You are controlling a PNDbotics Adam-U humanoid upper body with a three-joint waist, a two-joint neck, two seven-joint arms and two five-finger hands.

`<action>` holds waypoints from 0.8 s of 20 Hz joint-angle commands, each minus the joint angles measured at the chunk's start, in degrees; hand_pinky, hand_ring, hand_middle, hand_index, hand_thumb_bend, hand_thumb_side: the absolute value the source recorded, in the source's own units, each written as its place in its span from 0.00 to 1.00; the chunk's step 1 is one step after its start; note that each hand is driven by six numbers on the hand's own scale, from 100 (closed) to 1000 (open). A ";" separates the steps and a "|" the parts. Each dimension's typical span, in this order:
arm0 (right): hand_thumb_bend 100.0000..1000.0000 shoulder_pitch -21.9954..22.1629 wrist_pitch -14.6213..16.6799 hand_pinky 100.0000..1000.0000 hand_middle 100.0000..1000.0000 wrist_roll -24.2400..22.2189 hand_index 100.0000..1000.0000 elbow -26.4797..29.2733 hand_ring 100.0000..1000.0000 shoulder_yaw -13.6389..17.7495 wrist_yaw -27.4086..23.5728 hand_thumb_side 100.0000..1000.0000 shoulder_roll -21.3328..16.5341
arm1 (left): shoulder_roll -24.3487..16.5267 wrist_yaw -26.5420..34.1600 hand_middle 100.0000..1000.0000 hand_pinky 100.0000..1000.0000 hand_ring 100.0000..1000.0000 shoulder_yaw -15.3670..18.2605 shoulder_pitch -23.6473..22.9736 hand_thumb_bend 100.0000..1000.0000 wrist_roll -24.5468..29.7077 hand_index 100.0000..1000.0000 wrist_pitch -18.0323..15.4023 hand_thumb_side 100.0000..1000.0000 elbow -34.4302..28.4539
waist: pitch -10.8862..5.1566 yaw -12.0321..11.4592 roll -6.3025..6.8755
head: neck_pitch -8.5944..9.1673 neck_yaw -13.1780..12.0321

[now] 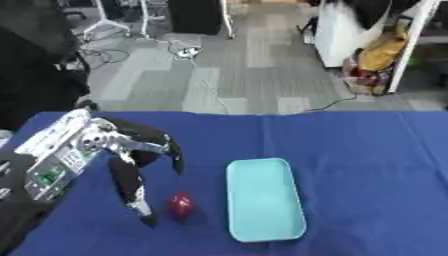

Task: Pick up objects on the table and place them in the box.

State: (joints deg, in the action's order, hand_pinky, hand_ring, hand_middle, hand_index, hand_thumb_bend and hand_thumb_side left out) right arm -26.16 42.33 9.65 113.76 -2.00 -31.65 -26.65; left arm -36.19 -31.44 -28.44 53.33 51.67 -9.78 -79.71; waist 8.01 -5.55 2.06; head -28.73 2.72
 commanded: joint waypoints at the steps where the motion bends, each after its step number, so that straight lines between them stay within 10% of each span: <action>1: 0.00 -1.04 -0.22 0.28 0.48 0.03 0.60 0.83 0.40 0.18 -0.12 1.00 -0.52 | -0.29 -0.41 0.67 0.00 0.15 0.53 1.82 0.58 0.30 0.76 -0.57 0.39 0.25 | -1.04 0.10 0.00 | 0.02 -0.84; 16: 0.00 -2.16 -3.75 0.28 0.47 5.32 0.61 0.83 0.39 0.47 0.46 1.00 0.28 | 3.07 -17.28 0.64 0.00 0.21 0.17 3.12 0.76 -3.76 0.73 -7.00 0.38 9.23 | -0.81 1.91 0.20 | 2.12 -1.90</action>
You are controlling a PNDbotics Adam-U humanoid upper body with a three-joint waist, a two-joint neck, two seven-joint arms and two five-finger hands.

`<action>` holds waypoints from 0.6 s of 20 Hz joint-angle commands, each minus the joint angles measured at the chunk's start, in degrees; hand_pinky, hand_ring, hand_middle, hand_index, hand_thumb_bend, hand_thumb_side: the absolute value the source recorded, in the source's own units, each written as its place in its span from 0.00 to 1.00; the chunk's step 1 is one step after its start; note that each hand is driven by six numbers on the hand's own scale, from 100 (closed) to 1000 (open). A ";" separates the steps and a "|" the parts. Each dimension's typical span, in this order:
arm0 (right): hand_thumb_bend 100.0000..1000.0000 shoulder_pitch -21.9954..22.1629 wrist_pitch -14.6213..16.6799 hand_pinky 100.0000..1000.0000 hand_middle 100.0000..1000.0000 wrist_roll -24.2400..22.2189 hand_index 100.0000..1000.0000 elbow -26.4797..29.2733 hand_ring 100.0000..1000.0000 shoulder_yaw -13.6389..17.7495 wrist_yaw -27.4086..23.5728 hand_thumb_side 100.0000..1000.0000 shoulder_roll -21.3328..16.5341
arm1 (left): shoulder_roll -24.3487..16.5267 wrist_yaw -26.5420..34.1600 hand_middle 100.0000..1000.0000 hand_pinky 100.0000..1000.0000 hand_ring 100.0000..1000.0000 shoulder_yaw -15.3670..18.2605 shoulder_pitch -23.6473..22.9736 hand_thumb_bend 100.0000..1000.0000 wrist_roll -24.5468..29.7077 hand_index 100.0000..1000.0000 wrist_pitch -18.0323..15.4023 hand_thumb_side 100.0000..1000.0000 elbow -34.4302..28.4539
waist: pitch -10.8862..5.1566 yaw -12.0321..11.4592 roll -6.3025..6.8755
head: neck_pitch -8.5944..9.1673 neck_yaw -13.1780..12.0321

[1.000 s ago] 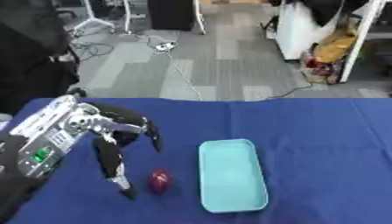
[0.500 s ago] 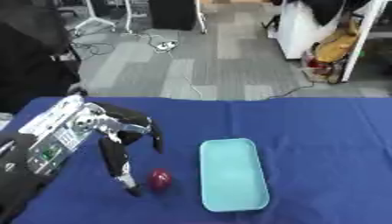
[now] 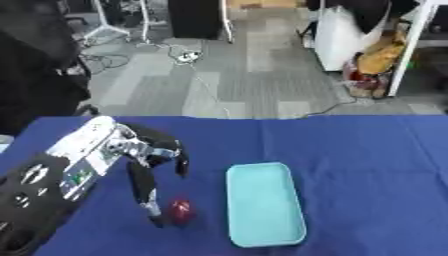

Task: Pick up objects on the table and place them in the box.

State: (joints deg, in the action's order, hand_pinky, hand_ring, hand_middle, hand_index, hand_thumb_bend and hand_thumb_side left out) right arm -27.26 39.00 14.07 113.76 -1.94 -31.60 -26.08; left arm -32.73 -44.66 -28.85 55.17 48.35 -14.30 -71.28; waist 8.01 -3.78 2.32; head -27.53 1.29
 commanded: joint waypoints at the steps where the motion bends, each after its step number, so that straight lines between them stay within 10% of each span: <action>1: 0.00 -1.13 -0.57 0.28 0.47 1.13 0.61 0.83 0.39 0.39 0.52 1.00 -0.26 | -0.15 -5.62 0.64 0.00 0.21 0.75 1.21 0.77 -1.19 0.73 -3.12 0.39 1.40 | -0.78 0.21 -0.05 | 1.00 -0.48; 12: 0.00 -2.43 -1.55 0.28 0.47 1.50 0.61 0.83 0.39 -0.07 0.61 1.00 0.37 | 2.79 -12.81 0.64 0.00 0.20 2.65 0.47 0.74 -6.23 0.75 -6.74 0.40 8.67 | -0.10 1.79 0.28 | 2.13 -1.13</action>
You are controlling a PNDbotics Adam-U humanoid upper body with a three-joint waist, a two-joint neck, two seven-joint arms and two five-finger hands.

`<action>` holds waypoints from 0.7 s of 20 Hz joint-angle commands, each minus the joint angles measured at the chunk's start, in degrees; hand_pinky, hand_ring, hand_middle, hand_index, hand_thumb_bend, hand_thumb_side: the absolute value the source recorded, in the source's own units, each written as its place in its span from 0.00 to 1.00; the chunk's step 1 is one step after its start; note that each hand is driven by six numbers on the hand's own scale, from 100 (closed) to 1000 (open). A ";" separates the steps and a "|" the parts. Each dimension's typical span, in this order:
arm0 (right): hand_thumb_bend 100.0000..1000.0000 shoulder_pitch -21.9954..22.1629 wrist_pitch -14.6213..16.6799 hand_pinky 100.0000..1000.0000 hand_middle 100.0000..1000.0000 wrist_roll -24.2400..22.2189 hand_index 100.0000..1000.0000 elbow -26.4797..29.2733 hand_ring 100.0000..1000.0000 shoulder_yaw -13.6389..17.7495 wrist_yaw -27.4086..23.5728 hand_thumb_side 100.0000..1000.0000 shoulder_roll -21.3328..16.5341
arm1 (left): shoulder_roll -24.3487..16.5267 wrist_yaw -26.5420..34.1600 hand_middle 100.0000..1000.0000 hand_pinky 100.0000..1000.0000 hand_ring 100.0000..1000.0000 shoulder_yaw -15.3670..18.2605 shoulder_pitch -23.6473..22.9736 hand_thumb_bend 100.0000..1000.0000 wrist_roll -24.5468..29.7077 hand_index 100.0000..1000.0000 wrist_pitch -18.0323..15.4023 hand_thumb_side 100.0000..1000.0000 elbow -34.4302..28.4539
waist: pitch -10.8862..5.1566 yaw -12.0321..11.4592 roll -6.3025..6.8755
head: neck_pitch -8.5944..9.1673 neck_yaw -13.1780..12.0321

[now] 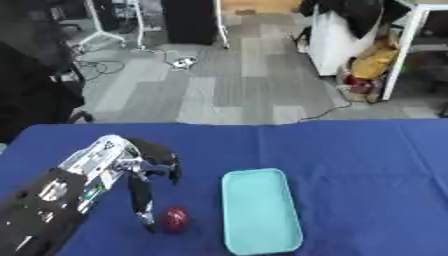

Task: Pick up objects on the table and place them in the box.

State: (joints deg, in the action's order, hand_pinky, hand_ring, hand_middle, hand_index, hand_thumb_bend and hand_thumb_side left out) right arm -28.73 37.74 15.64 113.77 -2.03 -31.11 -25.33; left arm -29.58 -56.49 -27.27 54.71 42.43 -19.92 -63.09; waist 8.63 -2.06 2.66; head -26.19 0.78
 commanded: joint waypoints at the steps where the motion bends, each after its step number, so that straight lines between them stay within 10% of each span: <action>1: 0.00 -1.03 -0.35 0.28 0.47 -0.06 0.61 0.83 0.39 0.01 0.10 1.00 -0.36 | -0.17 -1.24 0.63 0.00 0.20 1.05 0.95 0.74 -0.55 0.75 -1.34 0.39 0.77 | -0.70 0.14 -0.04 | 0.77 -0.68; 14: 0.00 -1.69 -0.95 0.28 0.47 0.12 0.61 0.83 0.39 -0.04 -0.29 1.00 -0.09 | 2.07 2.11 0.61 0.00 0.15 0.38 1.08 0.69 -2.47 0.73 -2.46 0.40 2.56 | -0.82 0.94 0.27 | -0.20 -1.13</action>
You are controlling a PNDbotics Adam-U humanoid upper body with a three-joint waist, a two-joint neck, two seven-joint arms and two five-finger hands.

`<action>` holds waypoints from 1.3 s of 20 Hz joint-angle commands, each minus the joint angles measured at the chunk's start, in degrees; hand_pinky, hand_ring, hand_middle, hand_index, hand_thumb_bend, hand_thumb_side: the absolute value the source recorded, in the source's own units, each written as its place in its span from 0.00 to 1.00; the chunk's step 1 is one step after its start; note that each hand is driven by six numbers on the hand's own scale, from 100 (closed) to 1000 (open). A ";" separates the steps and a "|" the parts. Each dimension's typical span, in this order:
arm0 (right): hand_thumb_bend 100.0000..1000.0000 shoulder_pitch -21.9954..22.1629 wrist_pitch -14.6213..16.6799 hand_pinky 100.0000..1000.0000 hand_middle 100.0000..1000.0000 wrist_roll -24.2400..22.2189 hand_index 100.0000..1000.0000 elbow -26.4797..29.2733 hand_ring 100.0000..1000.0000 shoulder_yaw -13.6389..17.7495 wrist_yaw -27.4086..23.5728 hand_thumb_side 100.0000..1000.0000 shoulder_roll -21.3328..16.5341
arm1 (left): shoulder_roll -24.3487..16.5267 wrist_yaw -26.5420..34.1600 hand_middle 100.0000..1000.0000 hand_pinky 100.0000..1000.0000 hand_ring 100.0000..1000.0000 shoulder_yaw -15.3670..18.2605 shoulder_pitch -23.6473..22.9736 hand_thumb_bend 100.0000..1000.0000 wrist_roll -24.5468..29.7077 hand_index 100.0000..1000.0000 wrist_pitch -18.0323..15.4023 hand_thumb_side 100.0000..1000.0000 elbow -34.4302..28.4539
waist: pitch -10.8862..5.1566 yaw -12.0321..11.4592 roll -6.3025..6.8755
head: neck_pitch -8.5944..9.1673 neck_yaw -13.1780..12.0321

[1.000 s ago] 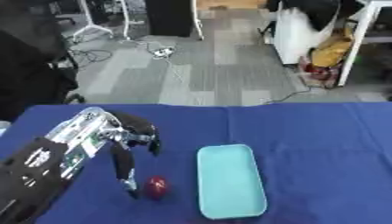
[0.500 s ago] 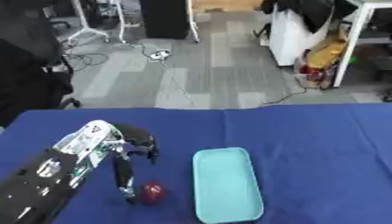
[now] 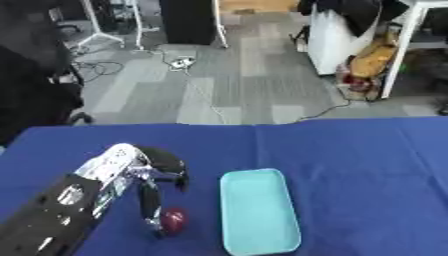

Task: Pick up objects on the table and place them in the box.

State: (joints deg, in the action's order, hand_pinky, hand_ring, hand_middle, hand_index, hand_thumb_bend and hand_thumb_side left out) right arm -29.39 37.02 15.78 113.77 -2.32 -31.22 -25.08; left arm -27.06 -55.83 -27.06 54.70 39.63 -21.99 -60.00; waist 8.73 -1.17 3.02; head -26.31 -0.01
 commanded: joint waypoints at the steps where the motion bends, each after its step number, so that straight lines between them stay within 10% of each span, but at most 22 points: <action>1: 0.00 -1.03 -0.28 0.28 0.47 -0.02 0.61 0.83 0.39 0.25 -0.18 1.00 -0.34 | -0.35 2.23 0.61 0.00 0.15 -0.03 1.12 0.69 0.56 0.73 -0.30 0.40 -0.63 | -0.92 0.06 -0.07 | -0.17 -0.35; 15: 0.00 -1.09 -0.64 0.28 0.47 -0.05 0.61 0.83 0.39 0.21 -0.27 1.00 -0.45 | -0.07 5.86 0.48 0.00 0.16 -2.18 0.50 0.72 3.41 0.72 0.52 0.36 -1.22 | -1.04 0.15 0.13 | -0.51 -0.26; 26: 0.00 -1.07 -0.79 0.28 0.47 -0.02 0.61 0.83 0.39 0.22 -0.36 1.00 -0.49 | -0.46 -2.61 0.47 0.00 0.21 -2.00 0.03 0.81 0.74 0.72 -2.94 0.30 -1.54 | -1.04 0.18 0.14 | -0.75 -0.35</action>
State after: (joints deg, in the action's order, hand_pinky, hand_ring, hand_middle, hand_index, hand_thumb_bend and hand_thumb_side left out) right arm -29.53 36.39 15.80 113.77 -2.33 -31.29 -25.08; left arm -26.18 -57.04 -29.50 53.88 39.70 -23.10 -60.48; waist 8.72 -1.00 3.25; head -26.98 -0.02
